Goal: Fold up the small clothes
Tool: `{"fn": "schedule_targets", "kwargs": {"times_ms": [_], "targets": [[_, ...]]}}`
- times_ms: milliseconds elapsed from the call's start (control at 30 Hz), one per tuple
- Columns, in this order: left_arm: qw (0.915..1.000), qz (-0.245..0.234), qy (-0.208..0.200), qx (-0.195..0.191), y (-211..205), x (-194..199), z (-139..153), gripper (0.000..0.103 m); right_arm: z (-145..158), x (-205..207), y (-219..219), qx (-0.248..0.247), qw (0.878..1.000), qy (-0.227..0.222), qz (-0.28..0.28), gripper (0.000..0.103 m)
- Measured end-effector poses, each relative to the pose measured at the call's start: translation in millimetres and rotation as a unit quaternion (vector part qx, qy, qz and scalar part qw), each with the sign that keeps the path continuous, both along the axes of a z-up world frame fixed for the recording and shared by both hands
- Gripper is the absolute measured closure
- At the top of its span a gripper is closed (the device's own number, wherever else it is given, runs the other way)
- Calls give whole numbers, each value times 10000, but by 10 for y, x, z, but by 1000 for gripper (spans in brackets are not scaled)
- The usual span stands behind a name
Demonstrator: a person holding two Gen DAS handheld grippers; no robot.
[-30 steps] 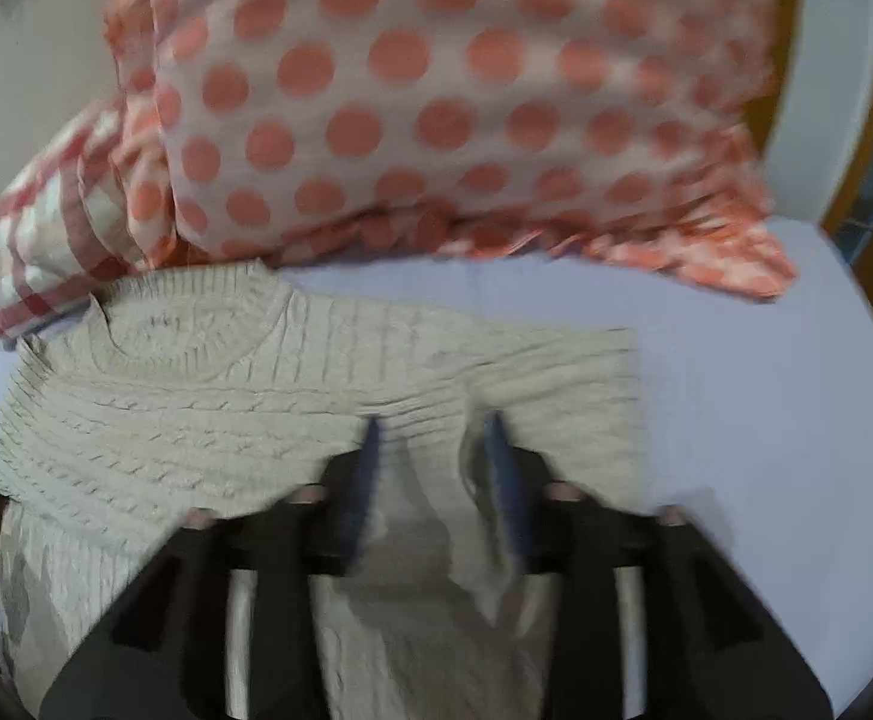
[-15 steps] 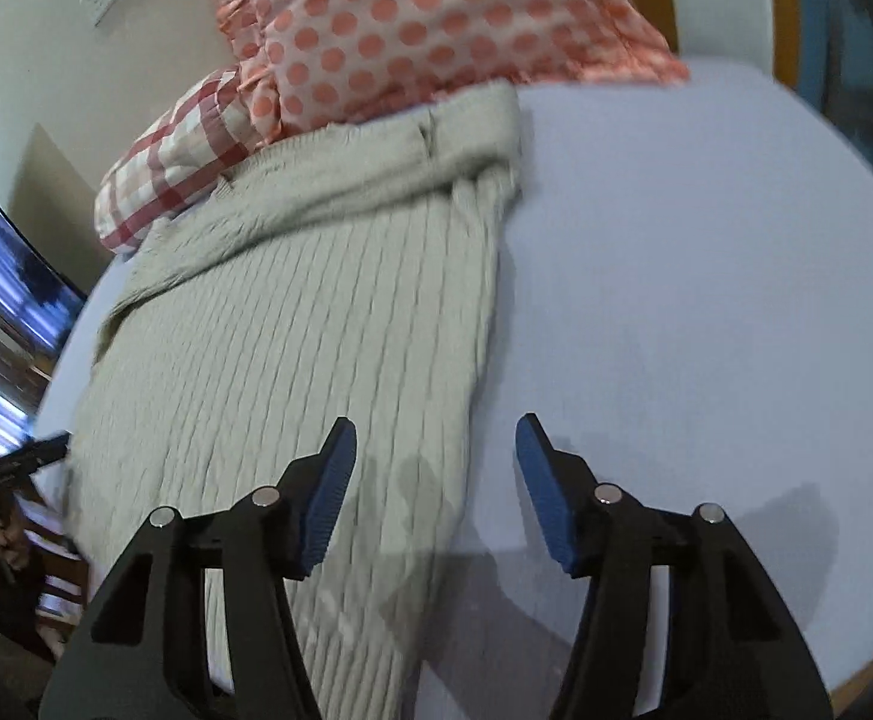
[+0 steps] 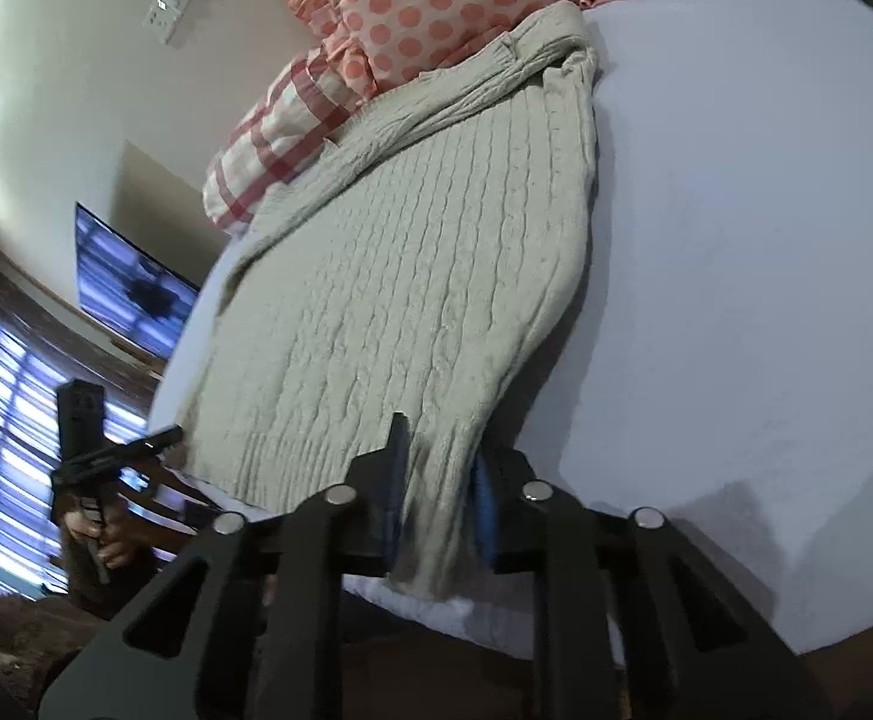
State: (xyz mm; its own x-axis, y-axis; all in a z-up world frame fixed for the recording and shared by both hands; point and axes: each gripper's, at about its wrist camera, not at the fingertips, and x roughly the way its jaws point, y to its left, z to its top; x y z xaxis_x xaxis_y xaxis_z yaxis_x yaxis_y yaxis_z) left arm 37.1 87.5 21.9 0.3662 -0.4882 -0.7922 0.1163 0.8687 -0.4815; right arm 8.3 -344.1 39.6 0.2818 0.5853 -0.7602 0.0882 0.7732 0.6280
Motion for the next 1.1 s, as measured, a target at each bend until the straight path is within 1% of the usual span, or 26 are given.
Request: {"fn": "schedule_targets", "kwargs": {"times_ms": [33, 67, 100, 167, 233, 333, 400, 433, 533, 567, 600, 633, 667, 733, 767, 833, 867, 900, 967, 1000, 1033, 1067, 1100], "targets": [[9999, 74, 66, -16, 12, 13, -9, 82, -14, -15, -13, 40, 10000, 9, -39, 91], [9998, 144, 144, -22, 33, 18, -17, 89, -16, -24, -27, 87, 9999, -3, -63, 93], [9996, 210, 199, -49, 52, 23, -28, 91, -2, -31, -25, 115, 9999, -53, -94, 94], [9993, 258, 226, -140, 96, 24, -32, 93, 56, -26, -45, 239, 9994, -167, -201, 95], [9990, 258, 179, -314, 126, 64, 18, 93, 183, 26, -82, 498, 9972, -415, -373, 95], [9981, 326, -103, -517, 200, 176, 216, 93, 424, 226, -122, 731, 9924, -810, -565, 95], [9965, 428, -435, -565, 265, 344, 441, 93, 547, 432, -141, 849, 9890, -991, -700, 95], [9952, 514, -597, -583, 299, 488, 570, 93, 600, 601, -159, 927, 9864, -1077, -823, 95], [9924, 744, -805, -558, 341, 894, 777, 93, 625, 1076, -220, 1110, 9796, -1161, -1205, 95], [9911, 880, -844, -537, 357, 1151, 849, 93, 611, 1264, -230, 1120, 9776, -1172, -1339, 95], [9903, 969, -850, -517, 364, 1322, 879, 93, 567, 1496, -245, 1146, 9748, -1145, -1531, 95], [9895, 1053, -848, -506, 371, 1475, 898, 93, 519, 1644, -278, 1199, 9727, -1102, -1652, 95], [9882, 1202, -835, -440, 378, 1731, 913, 93, 432, 1850, -307, 1241, 9695, -1014, -1857, 95], [9857, 1435, -821, -314, 387, 2105, 904, 93, 240, 2208, -334, 1147, 9665, -917, -2104, 95], [9845, 1560, -785, -186, 381, 2378, 865, 93, 141, 2385, -318, 1031, 9666, -874, -2177, 96], [9832, 1727, -590, 1, 342, 2815, 725, 93, -165, 2756, -253, 774, 9680, -652, -2298, 96], [9830, 1762, -507, 97, 319, 2963, 662, 93, -279, 2839, -231, 729, 9679, -552, -2341, 95], [9828, 1793, -404, 193, 281, 3140, 573, 93, -470, 2973, -207, 692, 9675, -346, -2406, 95], [9826, 1809, -287, 323, 230, 3339, 467, 93, -697, 3110, -193, 652, 9665, -21, -2484, 95], [9824, 1816, -202, 398, 222, 3411, 414, 93, -821, 3172, -198, 571, 9660, 293, -2504, 94], [9825, 1806, -67, 442, 223, 3474, 368, 92, -880, 3195, -212, 556, 9652, 498, -2508, 94], [9831, 1785, 74, 394, 249, 3500, 315, 91, -910, 3198, -234, 555, 9650, 653, -2479, 93], [9839, 1751, 118, 329, 283, 3494, 298, 88, -898, 3191, -250, 543, 9665, 692, -2413, 90]]}}
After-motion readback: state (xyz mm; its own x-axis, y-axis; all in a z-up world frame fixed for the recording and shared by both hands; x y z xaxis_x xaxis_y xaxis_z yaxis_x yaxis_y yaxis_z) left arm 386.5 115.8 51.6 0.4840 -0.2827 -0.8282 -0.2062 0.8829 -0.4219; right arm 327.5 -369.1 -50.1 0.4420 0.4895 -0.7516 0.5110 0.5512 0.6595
